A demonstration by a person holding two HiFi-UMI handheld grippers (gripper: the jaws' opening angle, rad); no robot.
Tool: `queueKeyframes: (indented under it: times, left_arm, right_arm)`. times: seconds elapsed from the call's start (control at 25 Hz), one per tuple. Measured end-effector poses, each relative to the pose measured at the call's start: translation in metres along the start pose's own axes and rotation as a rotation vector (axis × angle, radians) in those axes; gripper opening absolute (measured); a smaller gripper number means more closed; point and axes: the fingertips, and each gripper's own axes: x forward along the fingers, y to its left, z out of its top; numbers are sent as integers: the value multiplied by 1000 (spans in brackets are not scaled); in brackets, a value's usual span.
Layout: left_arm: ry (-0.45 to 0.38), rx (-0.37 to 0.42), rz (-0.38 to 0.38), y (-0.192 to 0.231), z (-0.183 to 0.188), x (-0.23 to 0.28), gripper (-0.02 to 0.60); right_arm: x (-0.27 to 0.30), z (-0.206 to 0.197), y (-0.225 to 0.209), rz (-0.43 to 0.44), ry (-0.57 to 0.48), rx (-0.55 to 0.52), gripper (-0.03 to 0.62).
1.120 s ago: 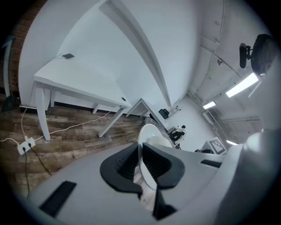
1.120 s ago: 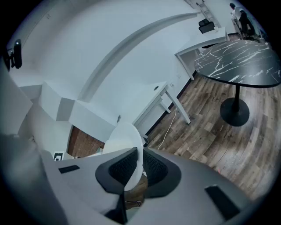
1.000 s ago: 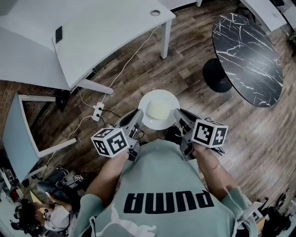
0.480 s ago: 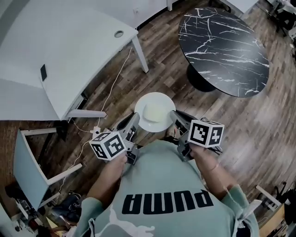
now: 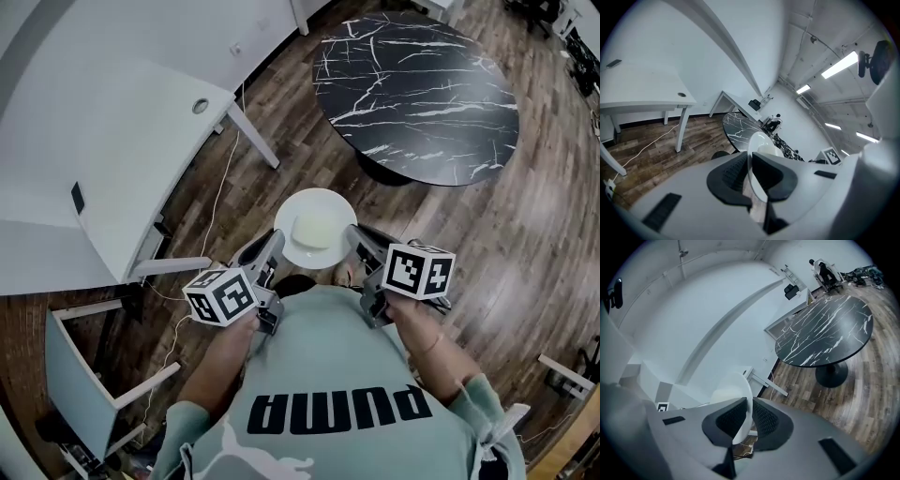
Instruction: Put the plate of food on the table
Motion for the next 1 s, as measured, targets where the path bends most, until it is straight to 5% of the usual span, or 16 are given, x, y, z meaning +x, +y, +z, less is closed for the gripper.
queueKeyframes:
  times: [1.0]
  left_arm:
    - [297, 118, -255, -55, 29, 164, 34]
  right_arm:
    - [-39, 84, -98, -250, -252, 222, 43]
